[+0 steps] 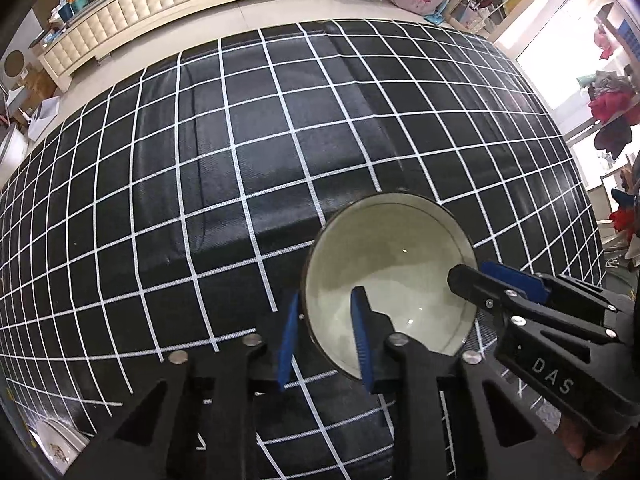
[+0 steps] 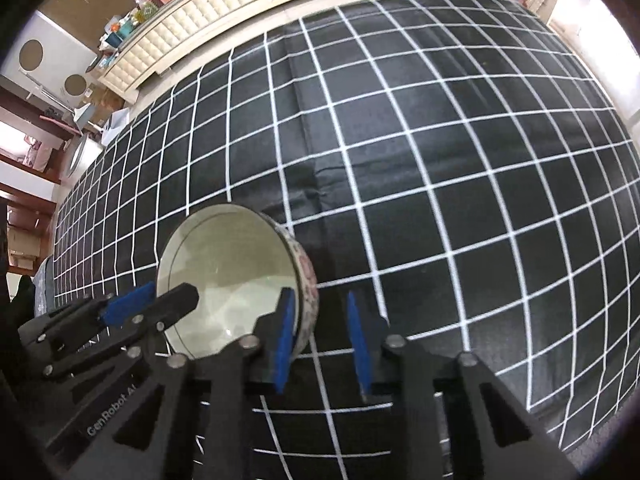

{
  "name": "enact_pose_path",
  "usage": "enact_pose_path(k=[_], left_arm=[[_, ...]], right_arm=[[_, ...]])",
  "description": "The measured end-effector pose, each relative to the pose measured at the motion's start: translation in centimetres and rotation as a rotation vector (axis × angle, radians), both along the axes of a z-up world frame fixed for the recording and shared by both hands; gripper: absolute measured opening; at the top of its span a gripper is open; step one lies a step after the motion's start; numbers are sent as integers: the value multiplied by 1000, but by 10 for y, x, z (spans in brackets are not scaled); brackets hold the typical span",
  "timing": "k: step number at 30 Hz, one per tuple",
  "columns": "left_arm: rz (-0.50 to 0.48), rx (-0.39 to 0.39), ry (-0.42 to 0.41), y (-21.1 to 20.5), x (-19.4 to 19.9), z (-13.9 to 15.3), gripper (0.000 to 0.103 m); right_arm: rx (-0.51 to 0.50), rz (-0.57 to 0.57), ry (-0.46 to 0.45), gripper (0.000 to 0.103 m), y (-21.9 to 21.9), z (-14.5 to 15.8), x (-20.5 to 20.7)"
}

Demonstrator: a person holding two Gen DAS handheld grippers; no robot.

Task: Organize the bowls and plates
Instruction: 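Lift the floral-patterned bowl and carry it over the bowl stack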

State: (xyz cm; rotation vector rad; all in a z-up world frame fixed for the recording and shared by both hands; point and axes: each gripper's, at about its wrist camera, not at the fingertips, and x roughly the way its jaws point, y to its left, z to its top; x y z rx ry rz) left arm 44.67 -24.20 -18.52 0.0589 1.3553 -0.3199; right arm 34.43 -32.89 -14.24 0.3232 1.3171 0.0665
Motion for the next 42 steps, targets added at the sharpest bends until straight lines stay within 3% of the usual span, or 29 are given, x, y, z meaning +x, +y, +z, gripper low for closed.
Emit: enact_pose_path(k=[4, 20, 29, 42], left_arm=[[-12, 11, 0, 4, 1, -5, 11], [-54, 42, -34, -6, -9, -3, 8], [-35, 20, -72, 14, -37, 33, 8], [43, -4, -125, 87, -97, 86, 8]], right_arm=[[-8, 2, 11, 14, 2, -1, 0], [-33, -68, -18, 11, 5, 10, -9], [-7, -49, -41, 11, 16, 35, -33], [-20, 36, -99, 11, 79, 74, -67]])
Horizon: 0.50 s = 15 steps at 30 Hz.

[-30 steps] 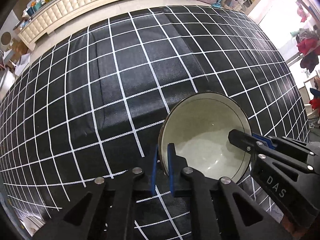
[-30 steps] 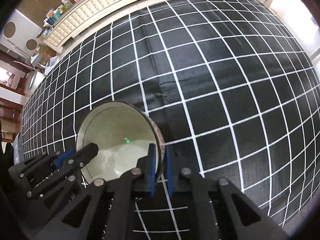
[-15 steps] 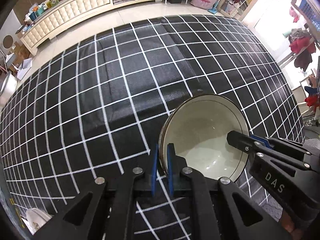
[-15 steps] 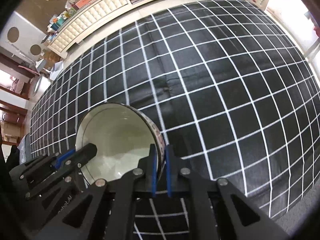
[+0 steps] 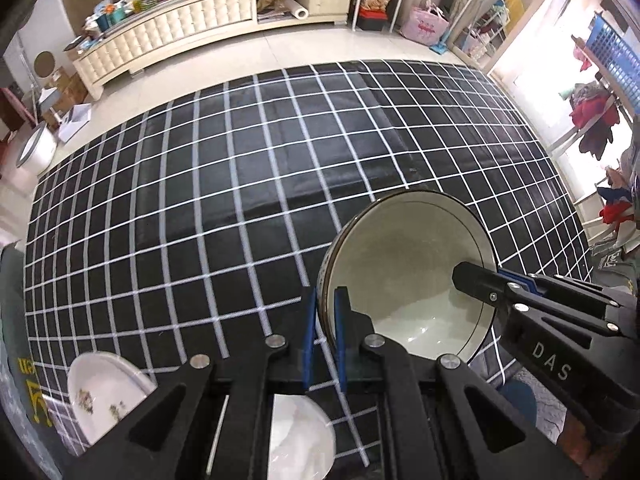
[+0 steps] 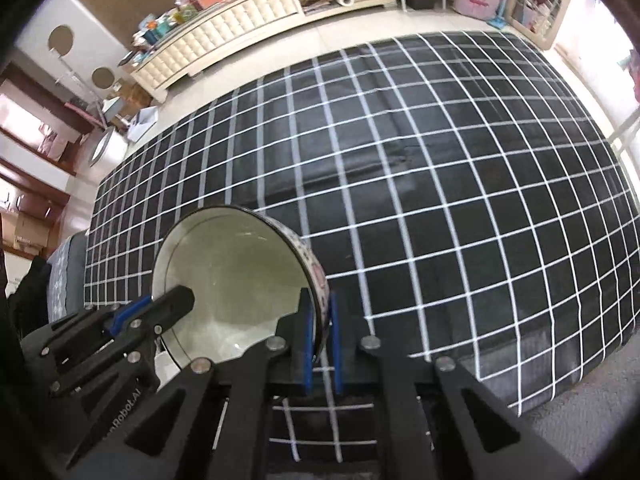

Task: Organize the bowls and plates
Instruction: 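Lift the floral-patterned bowl and carry it over the bowl stack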

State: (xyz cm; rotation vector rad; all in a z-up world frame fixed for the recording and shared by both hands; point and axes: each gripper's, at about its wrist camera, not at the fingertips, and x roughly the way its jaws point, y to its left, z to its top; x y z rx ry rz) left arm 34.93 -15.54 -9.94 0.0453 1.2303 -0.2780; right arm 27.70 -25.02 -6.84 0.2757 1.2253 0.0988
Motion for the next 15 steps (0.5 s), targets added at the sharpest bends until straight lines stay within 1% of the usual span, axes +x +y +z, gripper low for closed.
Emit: enact_pose_path(k=[6, 12, 15], left_arm=[[52, -11, -16, 45, -37, 16, 8], [75, 2, -8, 74, -66, 15, 8], [94, -3, 1, 89, -79, 13, 8]], right_arm=[[-7, 47, -10, 11, 34, 7, -16], [-21, 84, -8, 11, 57, 4, -33], [-29, 100, 3, 10, 69, 0, -37]])
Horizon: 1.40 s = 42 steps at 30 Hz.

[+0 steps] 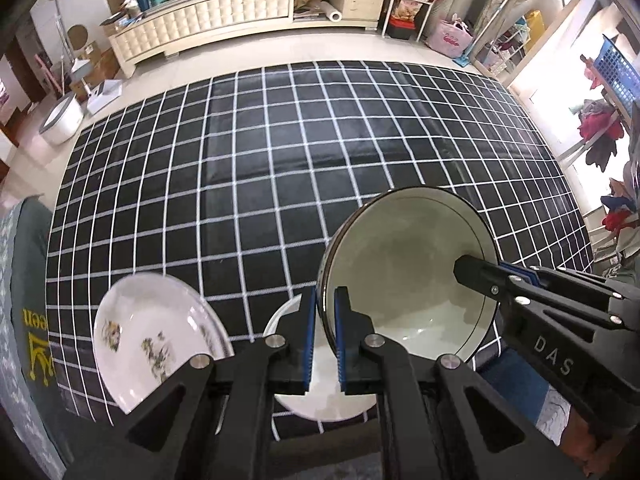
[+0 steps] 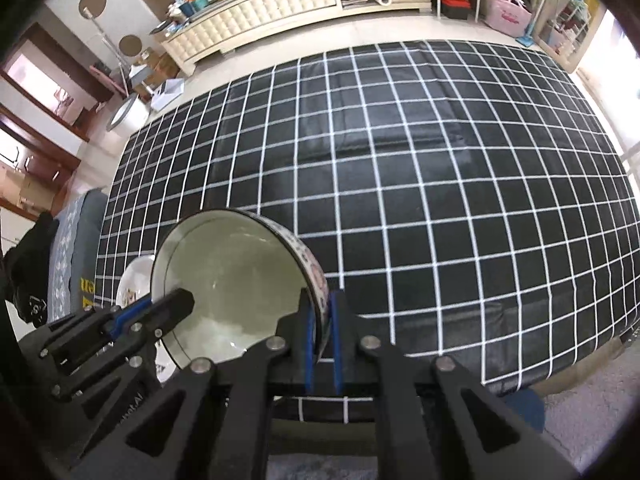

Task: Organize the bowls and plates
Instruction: 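Lift the floral-patterned bowl and carry it over the bowl stack, then lower the floral-patterned bowl into the stack and open the right gripper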

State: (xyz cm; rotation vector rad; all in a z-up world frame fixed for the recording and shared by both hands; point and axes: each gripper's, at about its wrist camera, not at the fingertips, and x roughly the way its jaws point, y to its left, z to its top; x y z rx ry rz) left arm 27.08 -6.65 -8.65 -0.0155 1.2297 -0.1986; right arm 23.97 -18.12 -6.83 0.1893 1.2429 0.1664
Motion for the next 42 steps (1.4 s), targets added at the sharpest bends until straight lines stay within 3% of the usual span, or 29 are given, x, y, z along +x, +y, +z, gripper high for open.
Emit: enact_pose_path(k=[7, 17, 42], left_arm=[[25, -7, 28, 14, -27, -11, 7], [59, -19, 76, 32, -37, -39, 7], [50, -40, 86, 33, -42, -56, 8]], right_arm=[[-22, 37, 35, 10, 26, -16, -10], [-55, 75, 84, 10, 56, -40, -16], [-147, 127, 78, 10, 58, -52, -13]])
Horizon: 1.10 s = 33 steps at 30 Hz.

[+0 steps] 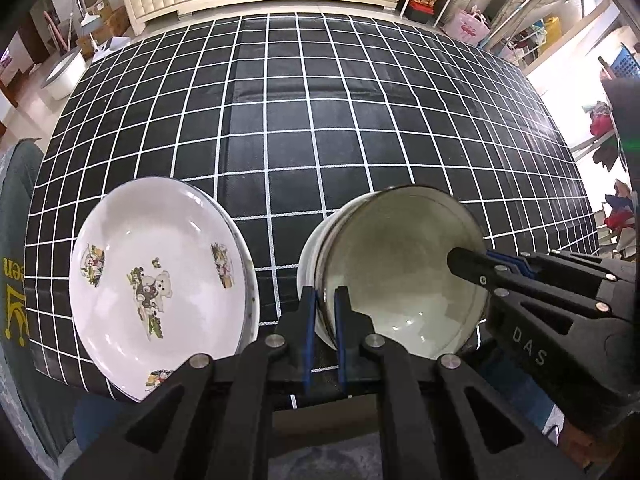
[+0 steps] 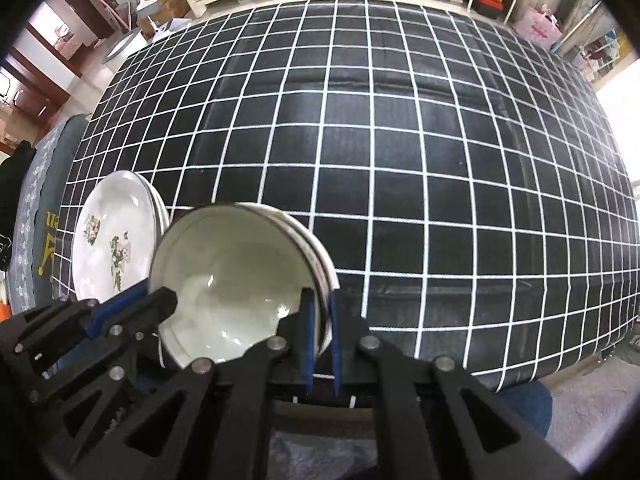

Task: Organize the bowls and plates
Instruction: 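Lower the floral-patterned bowl into the stack and open the right gripper, then grip the nested bowl stack rim with both grippers and lift it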

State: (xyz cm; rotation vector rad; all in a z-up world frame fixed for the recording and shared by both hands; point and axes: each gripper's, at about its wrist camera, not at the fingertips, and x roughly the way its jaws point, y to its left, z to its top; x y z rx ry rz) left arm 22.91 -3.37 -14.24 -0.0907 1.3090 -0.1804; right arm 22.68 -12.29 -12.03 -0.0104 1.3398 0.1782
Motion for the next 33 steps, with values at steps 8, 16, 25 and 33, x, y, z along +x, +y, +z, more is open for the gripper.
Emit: enact_pose_path(k=[8, 16, 25, 33], left_arm=[[-14, -16, -66, 6, -5, 22, 20], [10, -80, -89, 23, -2, 24, 42], [-24, -130, -53, 35, 3, 0, 54], [-149, -200, 12, 22, 9, -21, 54]], right_arm=[[10, -6, -46, 48, -7, 12, -5], [78, -27, -75, 65, -22, 20, -8], [177, -113, -59, 67, -35, 1, -15], [218, -136, -27, 67, -31, -11, -19]])
